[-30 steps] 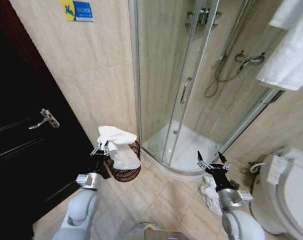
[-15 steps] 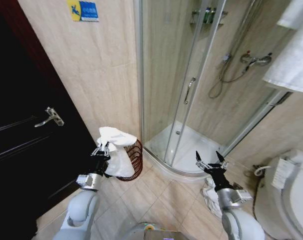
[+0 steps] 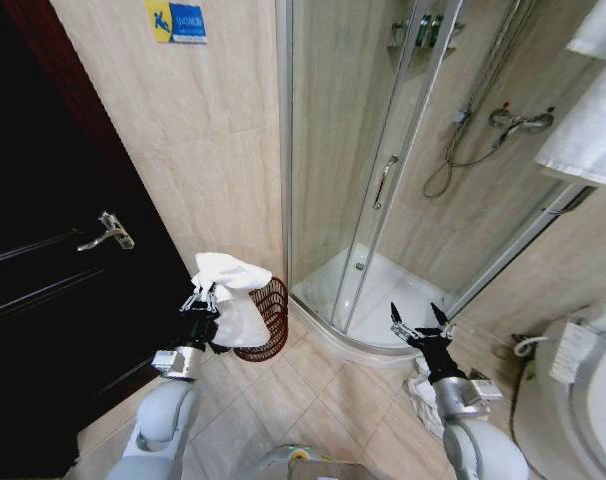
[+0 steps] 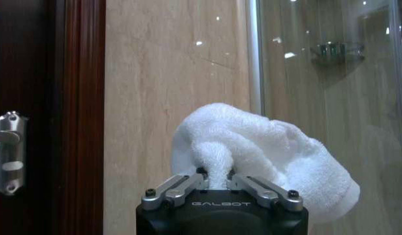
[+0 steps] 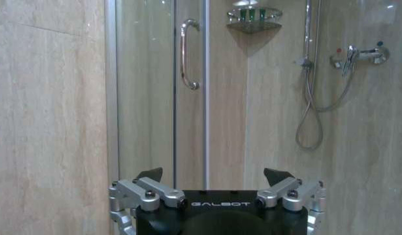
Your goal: Discard the used towel into the hamper.
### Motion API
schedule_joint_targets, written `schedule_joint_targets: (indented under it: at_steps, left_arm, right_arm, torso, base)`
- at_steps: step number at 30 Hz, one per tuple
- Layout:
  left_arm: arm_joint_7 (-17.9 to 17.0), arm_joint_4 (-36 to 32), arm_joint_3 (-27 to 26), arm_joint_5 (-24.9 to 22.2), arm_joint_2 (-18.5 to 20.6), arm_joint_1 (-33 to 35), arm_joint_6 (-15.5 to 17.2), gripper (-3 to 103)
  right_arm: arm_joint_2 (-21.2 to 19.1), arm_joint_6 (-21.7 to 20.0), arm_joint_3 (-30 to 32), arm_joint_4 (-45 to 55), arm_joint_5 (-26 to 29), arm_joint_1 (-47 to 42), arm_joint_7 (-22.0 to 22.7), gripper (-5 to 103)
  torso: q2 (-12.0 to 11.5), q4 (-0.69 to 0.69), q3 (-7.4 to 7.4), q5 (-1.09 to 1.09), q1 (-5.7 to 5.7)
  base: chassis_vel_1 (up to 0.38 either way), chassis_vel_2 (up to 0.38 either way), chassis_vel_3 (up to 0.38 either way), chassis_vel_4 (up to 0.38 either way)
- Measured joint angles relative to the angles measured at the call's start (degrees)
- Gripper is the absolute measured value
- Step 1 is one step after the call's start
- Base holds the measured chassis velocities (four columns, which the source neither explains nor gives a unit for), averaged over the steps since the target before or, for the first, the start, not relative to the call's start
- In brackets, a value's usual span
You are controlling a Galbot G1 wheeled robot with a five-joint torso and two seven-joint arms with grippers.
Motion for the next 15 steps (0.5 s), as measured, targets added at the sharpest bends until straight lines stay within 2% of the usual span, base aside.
schedule_joint_targets:
  at_steps: [15]
  left_arm:
    - [0.1,0.0,0.4,0.0,0.0,-0.6,0.5,7]
  right_arm:
    - [0.1,0.1,-0.1,-0.2,-0.2,0.1,-0.1,100]
  torso:
    - [0.0,0.00,0.00,0.00,0.01]
  base:
    - [-0.018,0.020,0.015,-0.013]
